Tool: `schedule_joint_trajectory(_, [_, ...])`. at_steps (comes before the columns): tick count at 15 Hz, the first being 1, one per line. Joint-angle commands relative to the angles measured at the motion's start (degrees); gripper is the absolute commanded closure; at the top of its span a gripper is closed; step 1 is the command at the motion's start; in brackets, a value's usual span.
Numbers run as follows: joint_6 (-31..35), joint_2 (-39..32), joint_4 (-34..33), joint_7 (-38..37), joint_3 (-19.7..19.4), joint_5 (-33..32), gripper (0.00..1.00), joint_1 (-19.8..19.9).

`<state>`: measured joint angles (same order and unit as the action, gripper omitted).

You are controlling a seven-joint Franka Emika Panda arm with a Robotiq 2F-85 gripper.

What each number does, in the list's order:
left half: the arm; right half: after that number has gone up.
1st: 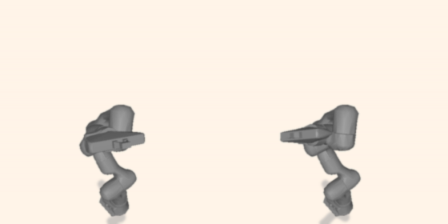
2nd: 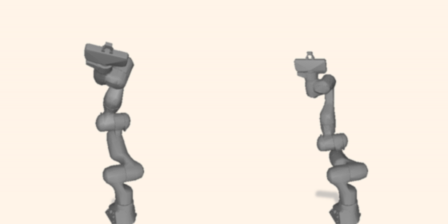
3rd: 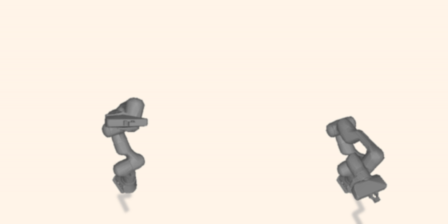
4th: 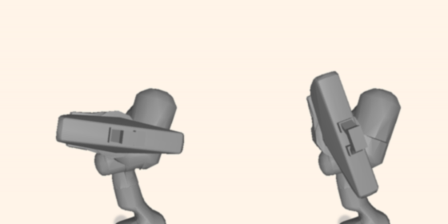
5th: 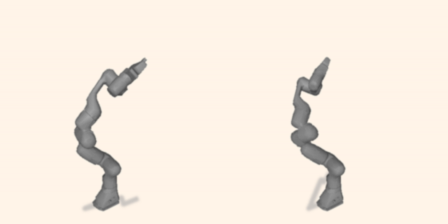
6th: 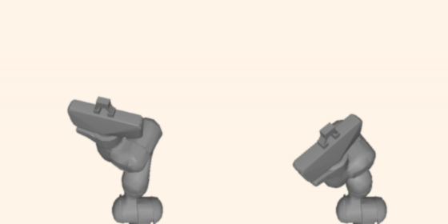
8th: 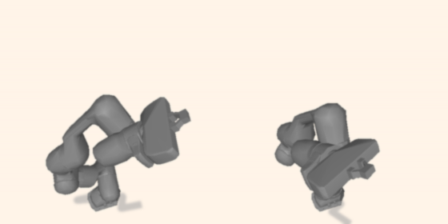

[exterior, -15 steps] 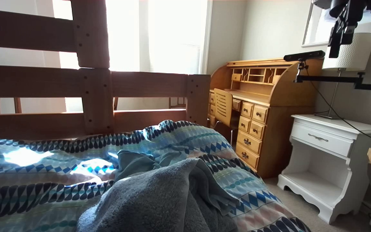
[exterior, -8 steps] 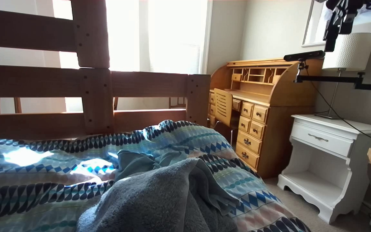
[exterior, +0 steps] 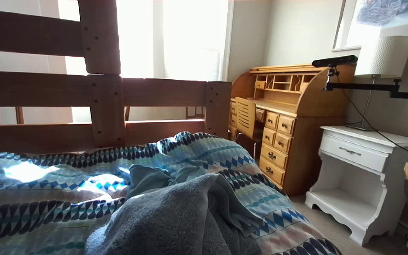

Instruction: Put the white hanger on the bottom bed.

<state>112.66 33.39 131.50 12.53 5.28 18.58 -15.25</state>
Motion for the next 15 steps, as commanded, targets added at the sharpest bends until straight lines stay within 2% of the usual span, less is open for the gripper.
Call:
schedule_joint_trajectory(1, [2.69, -10.11, -13.41, -1.56, 2.68, 0.04, 0.0, -0.45])
schedule_joint_trajectory(5, [1.34, -17.26, -26.7, -5.17, 4.84, 0.96, 0.0, -0.25])
schedule_joint_trajectory(10, [-7.06, -22.95, -40.45, -14.46, 3.76, 7.98, 0.0, 0.54])
schedule_joint_trajectory(12, [-11.25, -24.49, -44.07, -15.46, 2.72, 12.56, 0.0, 0.77])
schedule_joint_trajectory(13, [-6.86, -21.41, -38.61, -13.65, 4.15, 8.5, 0.0, 1.18])
schedule_joint_trajectory(15, [-9.26, -22.72, -41.4, -14.05, 3.55, 10.63, 0.0, 1.44])
